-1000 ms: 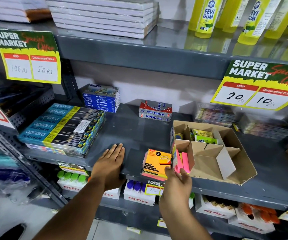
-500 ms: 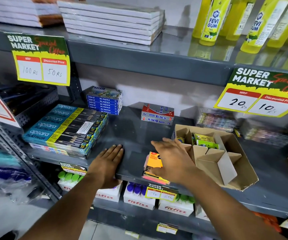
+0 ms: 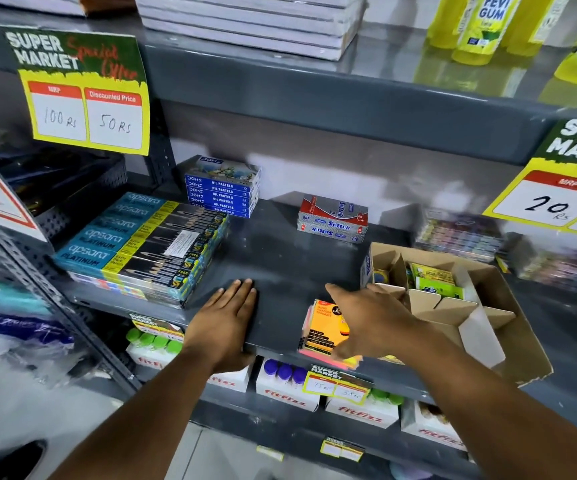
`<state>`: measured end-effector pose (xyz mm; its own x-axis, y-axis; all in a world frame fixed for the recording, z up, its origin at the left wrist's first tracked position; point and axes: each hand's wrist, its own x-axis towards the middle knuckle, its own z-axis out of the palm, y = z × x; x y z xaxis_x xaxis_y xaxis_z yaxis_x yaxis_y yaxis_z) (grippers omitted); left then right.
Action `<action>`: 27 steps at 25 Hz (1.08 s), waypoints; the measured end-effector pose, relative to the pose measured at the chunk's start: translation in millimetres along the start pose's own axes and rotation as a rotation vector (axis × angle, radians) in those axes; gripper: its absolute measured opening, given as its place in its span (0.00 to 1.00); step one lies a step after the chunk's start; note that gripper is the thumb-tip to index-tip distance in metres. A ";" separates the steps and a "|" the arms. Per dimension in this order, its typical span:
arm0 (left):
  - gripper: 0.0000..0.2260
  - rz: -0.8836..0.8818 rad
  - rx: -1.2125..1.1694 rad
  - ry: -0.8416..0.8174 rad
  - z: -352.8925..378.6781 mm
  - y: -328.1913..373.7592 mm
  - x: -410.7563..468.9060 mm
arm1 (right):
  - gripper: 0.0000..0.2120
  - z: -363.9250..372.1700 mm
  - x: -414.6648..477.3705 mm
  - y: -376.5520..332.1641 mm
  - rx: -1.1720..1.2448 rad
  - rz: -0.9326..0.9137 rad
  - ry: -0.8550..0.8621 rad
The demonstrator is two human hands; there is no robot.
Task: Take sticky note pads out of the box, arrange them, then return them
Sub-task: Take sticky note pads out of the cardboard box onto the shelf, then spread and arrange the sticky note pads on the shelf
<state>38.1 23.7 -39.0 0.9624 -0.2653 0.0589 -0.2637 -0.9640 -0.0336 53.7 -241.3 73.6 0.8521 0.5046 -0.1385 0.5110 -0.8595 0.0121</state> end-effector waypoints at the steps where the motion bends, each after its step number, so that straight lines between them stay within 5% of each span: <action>1: 0.50 -0.001 -0.002 0.002 -0.2 0.1 0.2 | 0.52 -2.6 0.6 0.6 0.012 0.002 -0.012; 7: 0.49 0.012 -0.033 0.009 -0.7 0.0 -1.0 | 0.49 -21.4 25.9 -21.3 0.156 -0.038 0.129; 14: 0.47 0.000 -0.032 0.003 -0.1 0.8 -0.9 | 0.46 9.9 60.9 -60.2 0.080 -0.051 0.045; 27: 0.46 -0.015 -0.020 -0.016 1.0 0.7 0.5 | 0.59 -9.0 26.5 -21.7 0.098 -0.046 -0.067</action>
<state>38.4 22.9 -39.9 0.9672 -0.2502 0.0437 -0.2499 -0.9682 -0.0127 66.2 -208.6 78.6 0.8171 0.5395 -0.2031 0.5327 -0.8413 -0.0920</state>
